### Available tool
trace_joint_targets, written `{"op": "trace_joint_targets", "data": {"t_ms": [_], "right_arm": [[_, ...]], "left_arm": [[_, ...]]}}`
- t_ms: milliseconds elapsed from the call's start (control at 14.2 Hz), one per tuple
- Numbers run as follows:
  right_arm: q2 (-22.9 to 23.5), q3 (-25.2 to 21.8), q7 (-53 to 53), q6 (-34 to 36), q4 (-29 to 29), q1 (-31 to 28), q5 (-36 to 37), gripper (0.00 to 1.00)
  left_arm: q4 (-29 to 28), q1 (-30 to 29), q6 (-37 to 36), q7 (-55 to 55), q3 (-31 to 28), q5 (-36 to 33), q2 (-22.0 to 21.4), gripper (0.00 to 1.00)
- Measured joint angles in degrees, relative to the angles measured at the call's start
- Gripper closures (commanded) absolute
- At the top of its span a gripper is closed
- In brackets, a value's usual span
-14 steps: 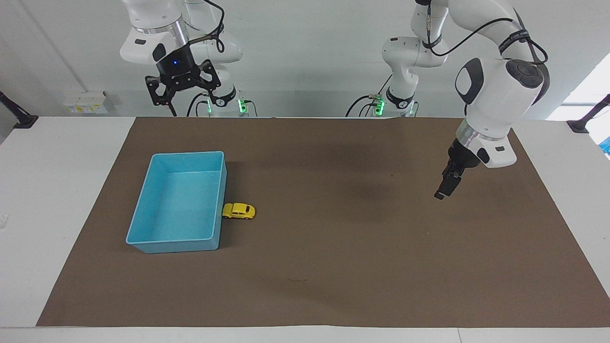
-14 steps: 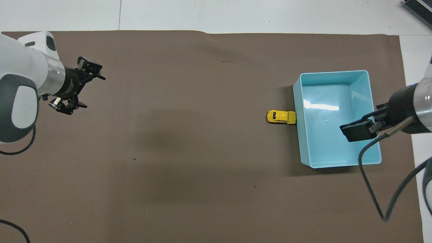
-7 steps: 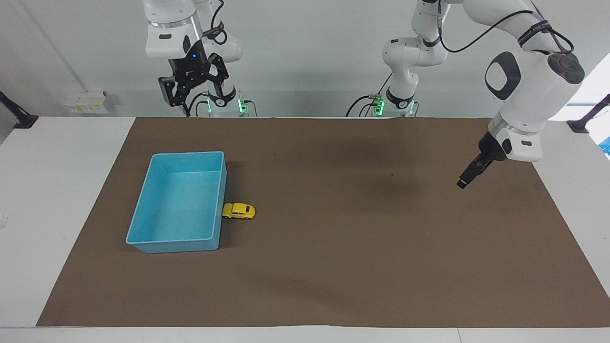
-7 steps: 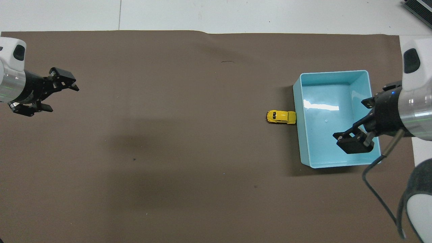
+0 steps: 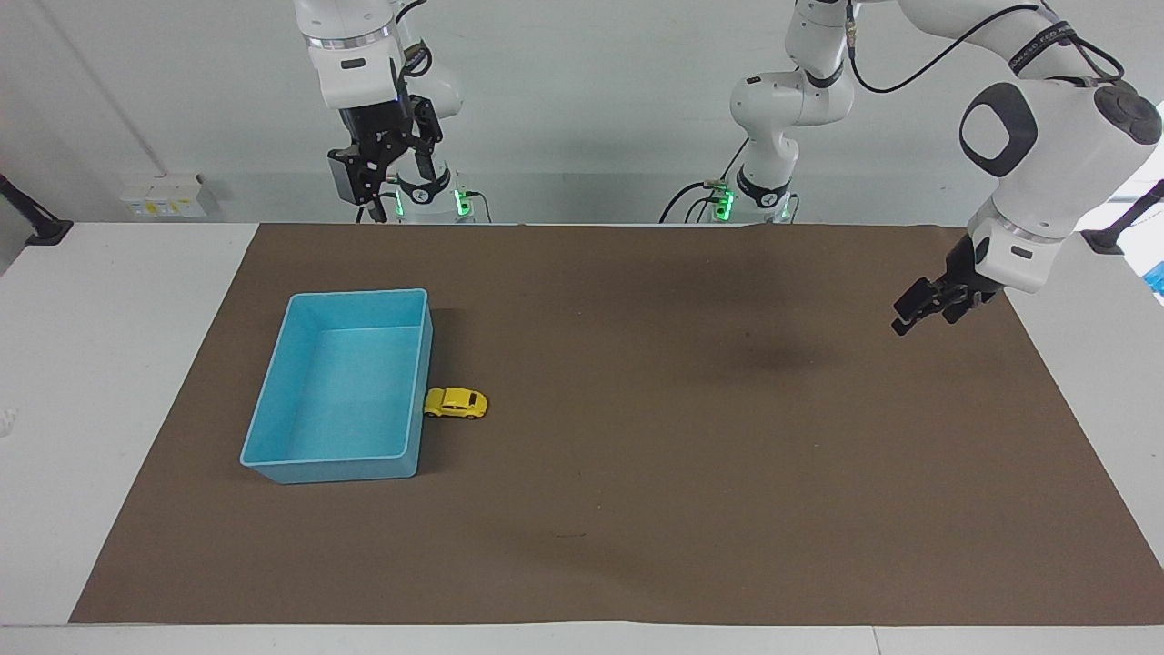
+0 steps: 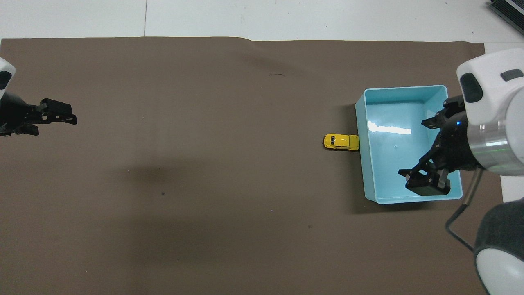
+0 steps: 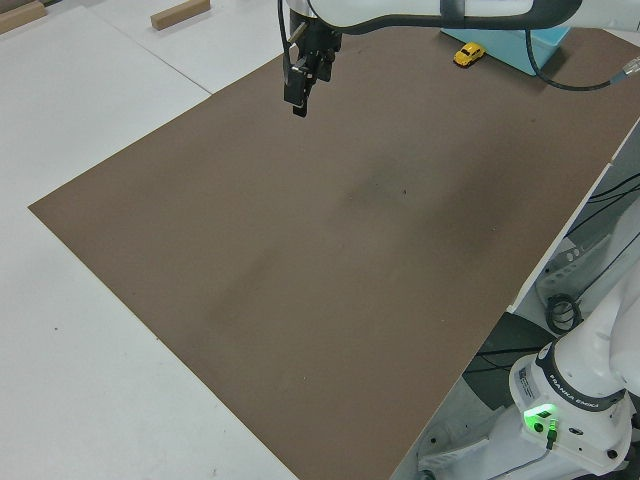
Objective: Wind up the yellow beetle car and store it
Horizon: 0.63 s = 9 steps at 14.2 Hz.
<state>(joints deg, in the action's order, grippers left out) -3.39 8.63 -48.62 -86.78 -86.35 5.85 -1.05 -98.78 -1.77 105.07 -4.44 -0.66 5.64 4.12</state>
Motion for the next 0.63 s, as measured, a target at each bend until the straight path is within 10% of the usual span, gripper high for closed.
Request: {"op": "trace_joint_targets", "data": {"t_ms": [634], "right_arm": [[-0.7, 1.2, -18.2, 0.0, -1.7, 0.0, 0.0, 0.00]], "left_arm": [[4.4, 0.0, -9.6, 11.0, 1.2, -4.0, -6.4, 0.00]]}}
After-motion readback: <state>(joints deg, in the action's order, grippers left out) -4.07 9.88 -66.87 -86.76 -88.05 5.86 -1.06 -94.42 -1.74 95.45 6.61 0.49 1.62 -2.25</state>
